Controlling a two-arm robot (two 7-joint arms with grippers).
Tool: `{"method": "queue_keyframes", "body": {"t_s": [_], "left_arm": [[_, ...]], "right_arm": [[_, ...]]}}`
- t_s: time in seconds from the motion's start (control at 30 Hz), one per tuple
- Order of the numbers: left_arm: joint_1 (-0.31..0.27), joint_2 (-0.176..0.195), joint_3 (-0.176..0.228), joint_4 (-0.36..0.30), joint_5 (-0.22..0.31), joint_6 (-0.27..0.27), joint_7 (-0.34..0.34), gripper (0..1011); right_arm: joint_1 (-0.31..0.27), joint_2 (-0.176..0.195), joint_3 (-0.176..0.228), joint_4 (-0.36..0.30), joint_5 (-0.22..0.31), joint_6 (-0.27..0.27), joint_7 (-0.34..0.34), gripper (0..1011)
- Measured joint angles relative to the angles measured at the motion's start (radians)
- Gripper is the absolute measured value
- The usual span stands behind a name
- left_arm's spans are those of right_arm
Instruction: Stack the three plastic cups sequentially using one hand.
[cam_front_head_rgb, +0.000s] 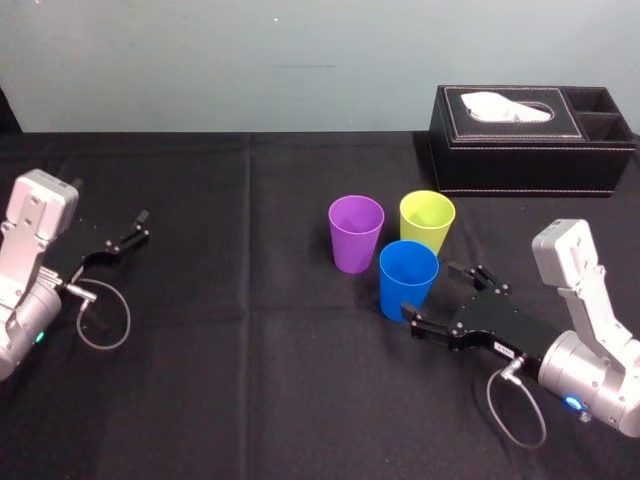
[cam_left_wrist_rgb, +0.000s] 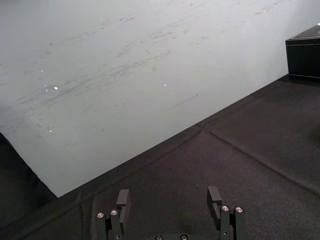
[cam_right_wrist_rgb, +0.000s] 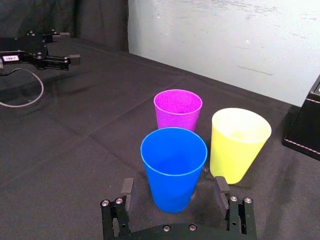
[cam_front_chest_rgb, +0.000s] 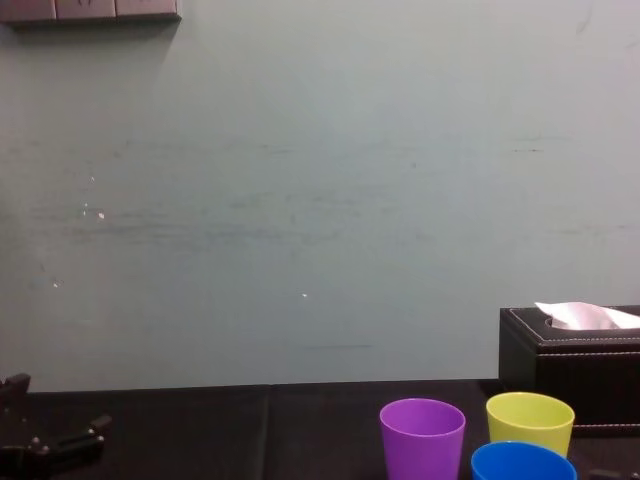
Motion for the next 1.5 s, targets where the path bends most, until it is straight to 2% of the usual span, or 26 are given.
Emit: {"method": "queue_keyframes", "body": {"t_s": [0.6,1.27,1.5], "left_arm": [[0.000,0.000,0.000,0.000,0.000,0.000,0.000,1012],[0.000,0.000,0.000,0.000,0.000,0.000,0.000,1011],[0.000,0.000,0.000,0.000,0.000,0.000,0.000,1011]], "right_arm": [[0.048,-0.060,-0.006,0.060,-0.025,0.009,0.018,1003],[0.099,-0.107,-0.024,0.124,-0.053,-0.002,0.021,1003],[0.105,-0.110,-0.027,0.129,-0.053,-0.007,0.027,1003]]}}
